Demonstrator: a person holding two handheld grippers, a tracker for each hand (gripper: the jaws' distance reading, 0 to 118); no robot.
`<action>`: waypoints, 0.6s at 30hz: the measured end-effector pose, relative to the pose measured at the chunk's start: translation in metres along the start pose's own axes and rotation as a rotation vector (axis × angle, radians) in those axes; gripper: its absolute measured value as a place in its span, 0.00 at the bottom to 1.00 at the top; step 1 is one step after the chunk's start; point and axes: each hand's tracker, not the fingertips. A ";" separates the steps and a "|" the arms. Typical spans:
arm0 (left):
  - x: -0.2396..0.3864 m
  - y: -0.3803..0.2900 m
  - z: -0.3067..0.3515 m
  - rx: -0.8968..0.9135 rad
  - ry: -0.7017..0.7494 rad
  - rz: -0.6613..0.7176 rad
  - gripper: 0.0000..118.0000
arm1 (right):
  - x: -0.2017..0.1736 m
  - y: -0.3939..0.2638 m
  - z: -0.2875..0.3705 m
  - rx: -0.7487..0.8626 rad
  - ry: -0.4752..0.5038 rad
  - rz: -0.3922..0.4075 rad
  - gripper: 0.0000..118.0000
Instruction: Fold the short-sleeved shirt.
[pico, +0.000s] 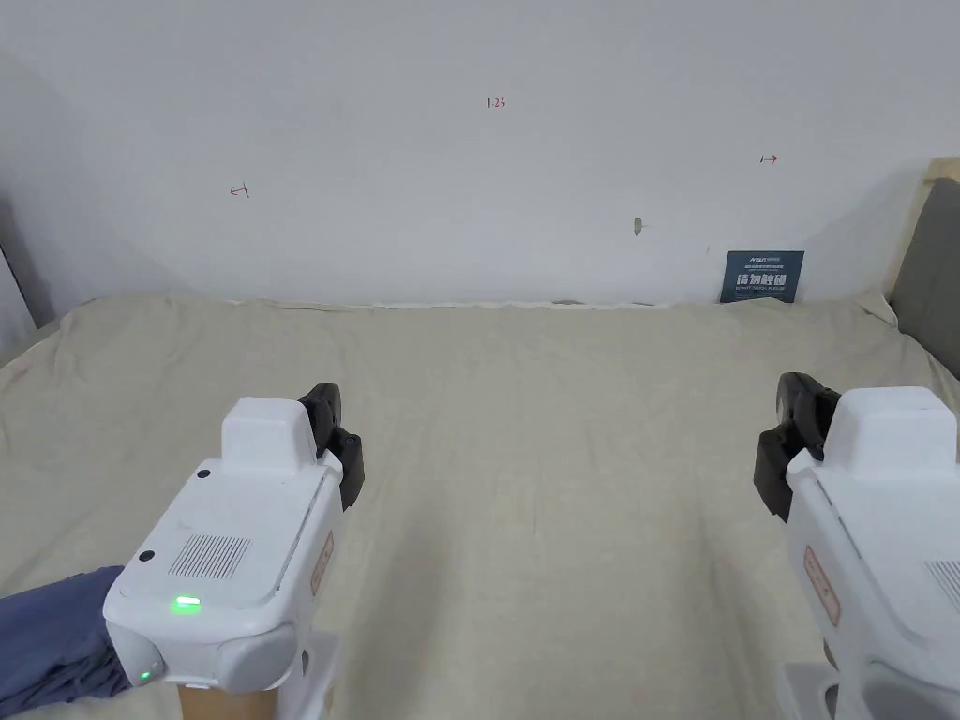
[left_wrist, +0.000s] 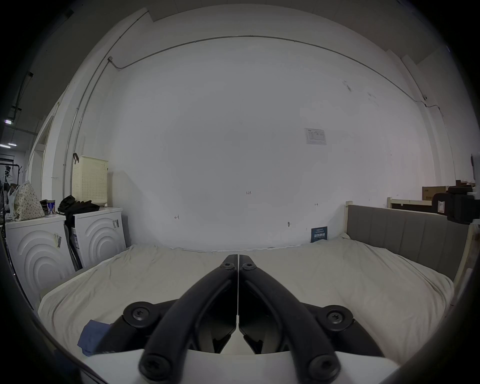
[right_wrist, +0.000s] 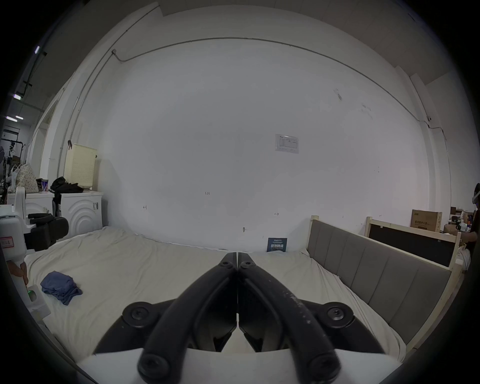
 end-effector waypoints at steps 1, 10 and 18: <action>0.000 0.000 0.000 0.000 0.001 -0.001 0.00 | 0.000 0.000 0.000 0.001 0.000 0.000 0.02; -0.001 0.000 0.000 0.002 0.002 0.008 0.01 | -0.001 0.001 0.000 0.002 -0.004 0.001 0.03; -0.002 0.001 -0.003 -0.017 -0.004 0.021 1.00 | 0.001 0.001 0.000 -0.006 -0.015 -0.003 0.82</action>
